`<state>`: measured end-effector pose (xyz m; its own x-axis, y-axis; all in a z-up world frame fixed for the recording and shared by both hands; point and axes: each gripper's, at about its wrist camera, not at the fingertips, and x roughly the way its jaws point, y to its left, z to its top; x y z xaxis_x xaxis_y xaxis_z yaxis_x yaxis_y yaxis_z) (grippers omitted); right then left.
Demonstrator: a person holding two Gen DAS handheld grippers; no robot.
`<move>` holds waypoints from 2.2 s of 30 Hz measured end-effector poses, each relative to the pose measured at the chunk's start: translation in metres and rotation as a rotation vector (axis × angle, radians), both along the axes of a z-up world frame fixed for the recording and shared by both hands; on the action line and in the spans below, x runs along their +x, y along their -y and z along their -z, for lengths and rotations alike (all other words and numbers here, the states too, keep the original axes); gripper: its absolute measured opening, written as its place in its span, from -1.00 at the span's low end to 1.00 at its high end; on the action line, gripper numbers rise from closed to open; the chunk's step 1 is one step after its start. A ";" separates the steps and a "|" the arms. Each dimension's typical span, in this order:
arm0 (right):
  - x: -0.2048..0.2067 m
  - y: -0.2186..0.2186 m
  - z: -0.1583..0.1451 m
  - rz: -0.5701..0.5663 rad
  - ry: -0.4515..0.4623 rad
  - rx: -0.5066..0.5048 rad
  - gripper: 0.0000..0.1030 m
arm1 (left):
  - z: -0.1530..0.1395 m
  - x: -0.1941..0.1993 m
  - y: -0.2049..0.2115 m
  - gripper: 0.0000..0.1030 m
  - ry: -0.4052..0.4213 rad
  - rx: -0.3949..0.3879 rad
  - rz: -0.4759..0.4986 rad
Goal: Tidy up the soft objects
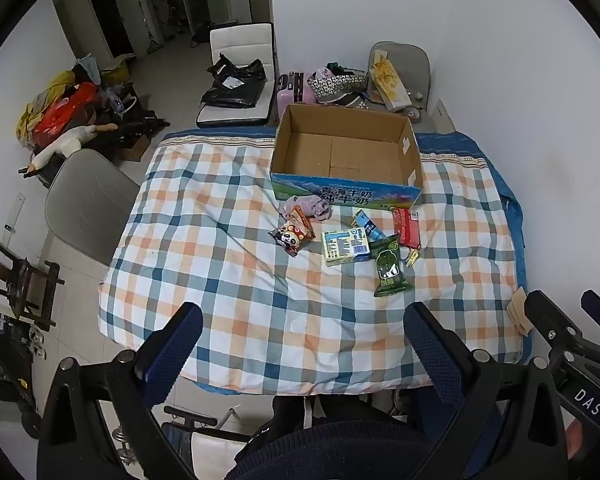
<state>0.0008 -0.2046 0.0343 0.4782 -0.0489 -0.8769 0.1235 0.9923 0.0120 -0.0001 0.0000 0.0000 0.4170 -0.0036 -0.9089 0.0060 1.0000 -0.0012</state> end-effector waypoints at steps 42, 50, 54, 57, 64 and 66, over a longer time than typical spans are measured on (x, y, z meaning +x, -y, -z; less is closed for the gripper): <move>-0.016 0.004 -0.028 0.050 0.084 -0.037 1.00 | -0.035 -0.001 0.006 1.00 0.101 0.010 0.038; -0.018 0.003 -0.027 0.052 0.088 -0.036 1.00 | -0.037 0.001 0.006 1.00 0.111 0.014 0.035; -0.018 0.002 -0.028 0.048 0.089 -0.036 1.00 | -0.038 0.002 0.007 1.00 0.123 0.021 0.035; -0.019 0.001 -0.026 0.047 0.089 -0.037 1.00 | -0.037 0.001 0.006 1.00 0.130 0.021 0.032; -0.013 0.004 -0.030 0.044 0.089 -0.035 1.00 | -0.038 0.000 0.005 1.00 0.129 0.021 0.036; -0.014 0.003 -0.029 0.045 0.089 -0.034 1.00 | -0.038 0.001 0.005 1.00 0.130 0.021 0.036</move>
